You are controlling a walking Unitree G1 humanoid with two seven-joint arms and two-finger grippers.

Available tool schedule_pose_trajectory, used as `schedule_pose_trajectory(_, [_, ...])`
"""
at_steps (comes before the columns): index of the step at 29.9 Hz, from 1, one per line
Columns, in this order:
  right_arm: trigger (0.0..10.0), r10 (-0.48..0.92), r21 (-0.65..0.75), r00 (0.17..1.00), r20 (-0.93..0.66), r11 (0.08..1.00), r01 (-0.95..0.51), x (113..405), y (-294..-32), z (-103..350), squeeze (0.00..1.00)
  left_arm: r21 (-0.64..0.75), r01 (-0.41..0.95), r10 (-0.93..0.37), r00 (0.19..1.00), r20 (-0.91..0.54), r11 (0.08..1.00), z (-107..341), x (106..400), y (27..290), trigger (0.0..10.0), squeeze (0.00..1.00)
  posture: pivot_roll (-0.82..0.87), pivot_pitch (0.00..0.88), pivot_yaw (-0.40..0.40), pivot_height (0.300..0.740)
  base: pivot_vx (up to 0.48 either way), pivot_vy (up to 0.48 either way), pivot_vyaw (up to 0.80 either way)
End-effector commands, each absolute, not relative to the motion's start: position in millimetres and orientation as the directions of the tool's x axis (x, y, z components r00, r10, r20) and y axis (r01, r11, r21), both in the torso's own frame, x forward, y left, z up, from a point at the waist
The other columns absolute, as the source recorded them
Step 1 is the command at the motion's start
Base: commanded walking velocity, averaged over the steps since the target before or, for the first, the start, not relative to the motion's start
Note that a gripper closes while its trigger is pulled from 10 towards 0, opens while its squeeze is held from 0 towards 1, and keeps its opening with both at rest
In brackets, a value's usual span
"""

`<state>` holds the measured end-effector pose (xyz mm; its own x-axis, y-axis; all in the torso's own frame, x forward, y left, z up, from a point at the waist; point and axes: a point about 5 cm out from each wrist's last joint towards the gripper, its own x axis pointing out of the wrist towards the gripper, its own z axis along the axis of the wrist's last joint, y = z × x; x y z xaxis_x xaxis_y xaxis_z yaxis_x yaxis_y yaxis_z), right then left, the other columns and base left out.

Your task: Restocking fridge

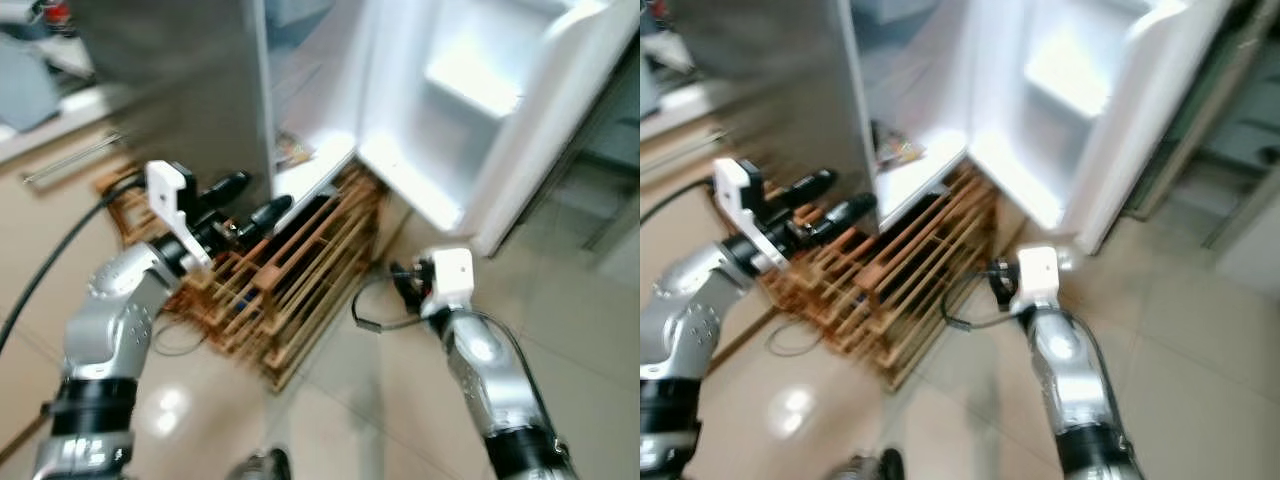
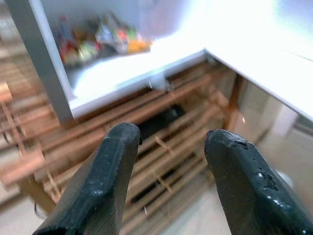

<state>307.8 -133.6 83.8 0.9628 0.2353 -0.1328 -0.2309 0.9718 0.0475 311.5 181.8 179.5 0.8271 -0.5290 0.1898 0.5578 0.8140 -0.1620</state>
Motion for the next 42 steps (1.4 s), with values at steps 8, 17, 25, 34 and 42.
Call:
schedule_pose_trajectory(8, [10.0,0.237,0.065,0.964,-0.119,0.971,-0.23,315.6,-126.7,83.4,0.0,-0.228,0.268,-0.252,0.963,0.098,0.936,157.4,317.7,170.8,10.0,0.0,0.01,0.0,0.009,0.74,0.0,0.0,0.71])
schedule_pose_trajectory(17, [10.0,0.193,0.109,0.98,-0.056,0.976,-0.187,324.7,-124.2,91.7,0.0,-0.038,0.104,-0.101,0.992,0.079,0.994,158.4,331.1,172.3,10.0,0.0,-0.01,0.0,0.019,0.74,0.0,0.0,0.7])
schedule_pose_trajectory(25, [10.0,0.19,0.114,0.981,-0.033,0.976,-0.185,328.6,-128.9,95.2,0.0,0.004,0.026,-0.026,0.992,0.124,1.0,167.0,336.9,177.7,10.0,0.0,-0.02,0.0,0.018,0.74,0.0,0.229,0.79])
schedule_pose_trajectory(34, [10.0,0.218,0.123,0.976,-0.003,0.969,-0.216,334.6,-123.5,102.5,0.0,0.041,0.042,-0.047,0.99,0.135,0.998,164.6,335.5,161.7,10.0,0.0,-0.01,0.0,0.015,0.74,0.0,0.107,0.79])
schedule_pose_trajectory(42, [10.0,0.211,0.129,0.977,0.005,0.969,-0.21,335.4,-120.2,102.8,0.0,0.089,0.042,-0.054,0.989,0.139,0.995,164.8,336.8,157.1,10.0,0.0,0.0,0.0,0.021,0.74,0.0,0.0,0.78])
